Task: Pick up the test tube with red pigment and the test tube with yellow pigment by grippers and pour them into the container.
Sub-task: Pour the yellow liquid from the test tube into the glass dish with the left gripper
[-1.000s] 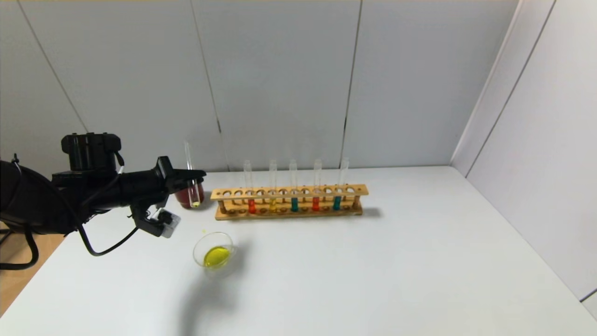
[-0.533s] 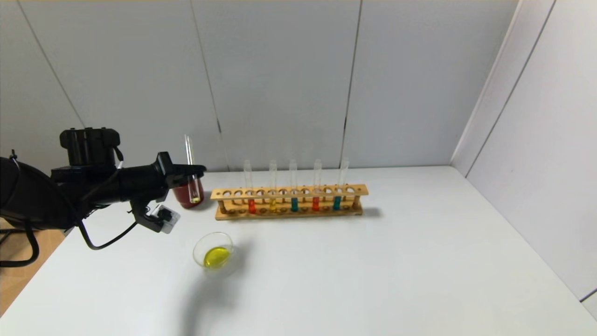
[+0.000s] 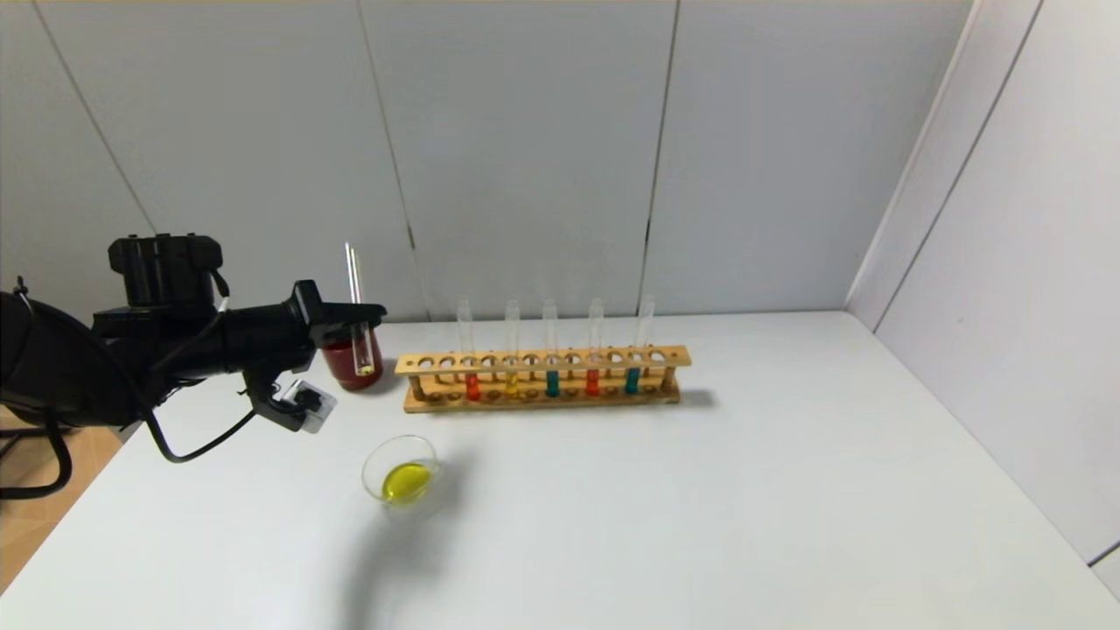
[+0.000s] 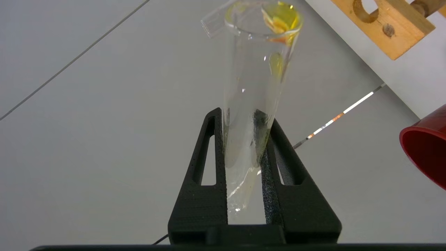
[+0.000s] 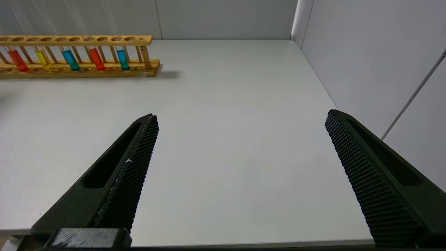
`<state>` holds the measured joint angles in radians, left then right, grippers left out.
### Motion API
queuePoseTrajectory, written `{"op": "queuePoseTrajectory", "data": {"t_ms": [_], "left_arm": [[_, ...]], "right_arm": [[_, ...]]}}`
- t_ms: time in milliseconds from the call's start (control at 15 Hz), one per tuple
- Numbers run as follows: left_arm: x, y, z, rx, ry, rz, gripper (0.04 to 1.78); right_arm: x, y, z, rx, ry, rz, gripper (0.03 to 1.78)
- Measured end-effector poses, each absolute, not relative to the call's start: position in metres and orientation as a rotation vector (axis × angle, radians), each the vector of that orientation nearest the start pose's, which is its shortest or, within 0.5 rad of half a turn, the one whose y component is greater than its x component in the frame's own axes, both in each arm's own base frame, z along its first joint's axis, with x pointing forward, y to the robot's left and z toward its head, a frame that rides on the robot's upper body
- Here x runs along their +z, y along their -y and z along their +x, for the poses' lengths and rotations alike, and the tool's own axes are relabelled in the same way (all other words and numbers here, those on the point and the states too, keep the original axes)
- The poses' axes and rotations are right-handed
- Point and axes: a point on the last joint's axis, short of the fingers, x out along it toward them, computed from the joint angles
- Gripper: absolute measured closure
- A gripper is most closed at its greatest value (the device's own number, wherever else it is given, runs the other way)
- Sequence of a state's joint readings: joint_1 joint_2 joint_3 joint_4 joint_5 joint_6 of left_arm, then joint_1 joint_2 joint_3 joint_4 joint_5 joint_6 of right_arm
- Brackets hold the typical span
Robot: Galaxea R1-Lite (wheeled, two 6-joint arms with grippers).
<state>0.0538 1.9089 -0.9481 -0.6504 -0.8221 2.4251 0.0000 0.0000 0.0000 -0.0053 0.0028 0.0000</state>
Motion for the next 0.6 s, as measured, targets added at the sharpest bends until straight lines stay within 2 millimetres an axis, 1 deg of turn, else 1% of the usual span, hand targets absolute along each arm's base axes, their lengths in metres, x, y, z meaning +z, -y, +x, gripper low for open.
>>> {"op": "queuePoseTrajectory", "data": {"t_ms": [200, 600], "left_arm": [[0.1587, -0.0043, 0.3534, -0.642, 0.795, 2.204, 1.49], [0.1656, -0.0042, 0.3510, -0.624, 0.823, 2.247, 1.49]], "right_arm": [[0.0761, -0.0001, -0.0228, 0.003, 0.006, 0.000, 0.06], [0.0761, -0.0001, -0.0228, 0.003, 0.006, 0.000, 0.06]]}}
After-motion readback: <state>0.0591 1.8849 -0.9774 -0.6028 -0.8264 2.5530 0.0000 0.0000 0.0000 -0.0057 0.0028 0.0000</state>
